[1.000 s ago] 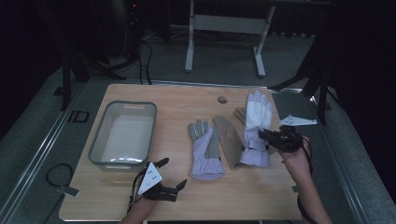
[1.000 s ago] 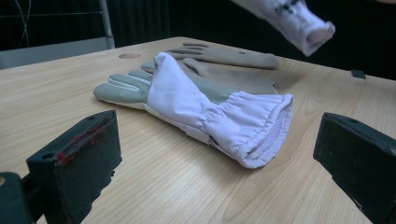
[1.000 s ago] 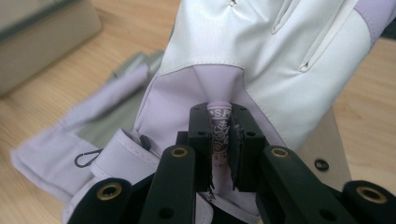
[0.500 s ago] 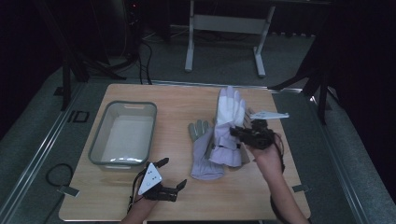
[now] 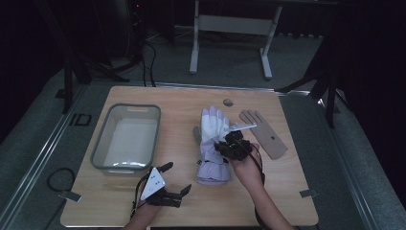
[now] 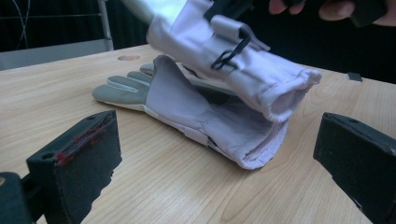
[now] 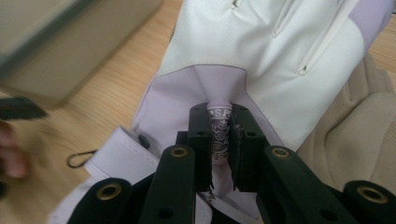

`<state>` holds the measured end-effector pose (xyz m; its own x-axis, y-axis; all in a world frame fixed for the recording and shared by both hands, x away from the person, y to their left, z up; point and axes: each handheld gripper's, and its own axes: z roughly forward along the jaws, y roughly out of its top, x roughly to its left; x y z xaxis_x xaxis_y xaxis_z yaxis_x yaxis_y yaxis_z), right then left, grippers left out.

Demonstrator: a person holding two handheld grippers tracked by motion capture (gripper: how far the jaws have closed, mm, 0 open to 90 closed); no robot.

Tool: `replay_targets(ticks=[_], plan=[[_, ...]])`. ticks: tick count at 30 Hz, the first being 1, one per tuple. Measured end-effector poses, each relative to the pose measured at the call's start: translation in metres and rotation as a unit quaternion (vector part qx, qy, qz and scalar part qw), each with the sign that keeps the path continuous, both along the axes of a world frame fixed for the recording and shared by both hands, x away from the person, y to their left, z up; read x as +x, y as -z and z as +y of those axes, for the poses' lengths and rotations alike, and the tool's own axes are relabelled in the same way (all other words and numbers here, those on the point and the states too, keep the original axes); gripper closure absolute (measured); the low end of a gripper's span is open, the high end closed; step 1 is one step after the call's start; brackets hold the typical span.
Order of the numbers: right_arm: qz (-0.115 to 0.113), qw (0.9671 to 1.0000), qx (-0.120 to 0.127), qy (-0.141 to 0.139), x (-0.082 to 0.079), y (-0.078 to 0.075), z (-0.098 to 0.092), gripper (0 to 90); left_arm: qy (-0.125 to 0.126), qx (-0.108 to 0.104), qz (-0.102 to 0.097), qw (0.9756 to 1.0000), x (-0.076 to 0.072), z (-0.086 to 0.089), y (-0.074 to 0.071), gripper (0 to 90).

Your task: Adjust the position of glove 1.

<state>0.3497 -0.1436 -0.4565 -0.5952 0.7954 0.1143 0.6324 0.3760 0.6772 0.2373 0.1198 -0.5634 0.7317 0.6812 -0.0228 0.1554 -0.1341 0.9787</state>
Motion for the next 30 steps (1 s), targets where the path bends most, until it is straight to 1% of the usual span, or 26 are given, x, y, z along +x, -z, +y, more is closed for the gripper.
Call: replay_targets(ticks=[2, 6, 7, 11, 15, 19, 22, 24, 25, 26, 27, 28, 29, 30], plan=[[0.006, 0.9999, -0.01, 0.002, 0.004, 0.005, 0.003, 80.3, -0.001, 0.0, 0.0, 1.0, 0.0, 0.0, 0.0, 0.7], [0.017, 0.9997, -0.014, 0.006, 0.011, 0.016, 0.007, 80.1, -0.001, 0.0, 0.0, 1.0, 0.0, 0.0, 0.0, 0.7], [0.017, 0.9997, -0.016, 0.005, 0.012, 0.018, 0.008, 80.1, -0.001, 0.0, 0.0, 1.0, 0.0, 0.0, 0.0, 0.7], [0.031, 0.9993, -0.023, -0.003, 0.019, 0.03, 0.009, 79.5, -0.002, 0.001, 0.001, 1.0, 0.0, 0.0, 0.0, 0.7], [0.031, 0.9989, -0.031, -0.016, 0.022, 0.04, 0.012, 78.4, -0.003, 0.0, 0.003, 1.0, 0.001, 0.0, 0.0, 0.8], [0.028, 0.9989, -0.032, -0.022, 0.023, 0.046, 0.013, 75.5, -0.008, -0.002, 0.005, 1.0, 0.001, 0.0, 0.0, 0.8], [0.018, 0.9991, -0.027, -0.029, 0.022, 0.044, 0.012, 68.6, -0.014, 0.004, 0.0, 0.9999, 0.0, 0.0, 0.0, 0.8], [0.002, 0.9992, -0.019, -0.035, 0.019, 0.04, 0.009, 62.0, -0.013, 0.006, -0.001, 0.9999, 0.0, -0.001, 0.0, 0.8], [-0.015, 0.9989, -0.019, -0.04, 0.017, 0.038, 0.007, 57.7, -0.016, 0.007, 0.0, 0.9998, 0.0, -0.002, 0.0, 0.8], [-0.039, 0.9978, -0.022, -0.05, 0.015, 0.036, 0.004, 55.1, -0.019, 0.009, -0.001, 0.9998, 0.0, -0.002, 0.0, 0.8], [-0.048, 0.997, -0.021, -0.058, 0.013, 0.034, 0.002, 51.7, -0.019, 0.012, -0.001, 0.9997, 0.001, -0.002, 0.0, 0.7], [-0.049, 0.9968, -0.014, -0.062, 0.012, 0.032, -0.001, 46.4, -0.023, 0.016, 0.001, 0.9996, 0.001, -0.003, -0.001, 0.8], [-0.044, 0.9964, -0.001, -0.073, 0.01, 0.031, -0.005, 36.1, -0.025, 0.016, 0.002, 0.9996, 0.001, -0.003, -0.002, 0.8], [-0.036, 0.9963, 0.008, -0.078, 0.01, 0.03, -0.008, 28.9, -0.027, 0.013, 0.003, 0.9996, 0.001, -0.003, -0.003, 0.8]])
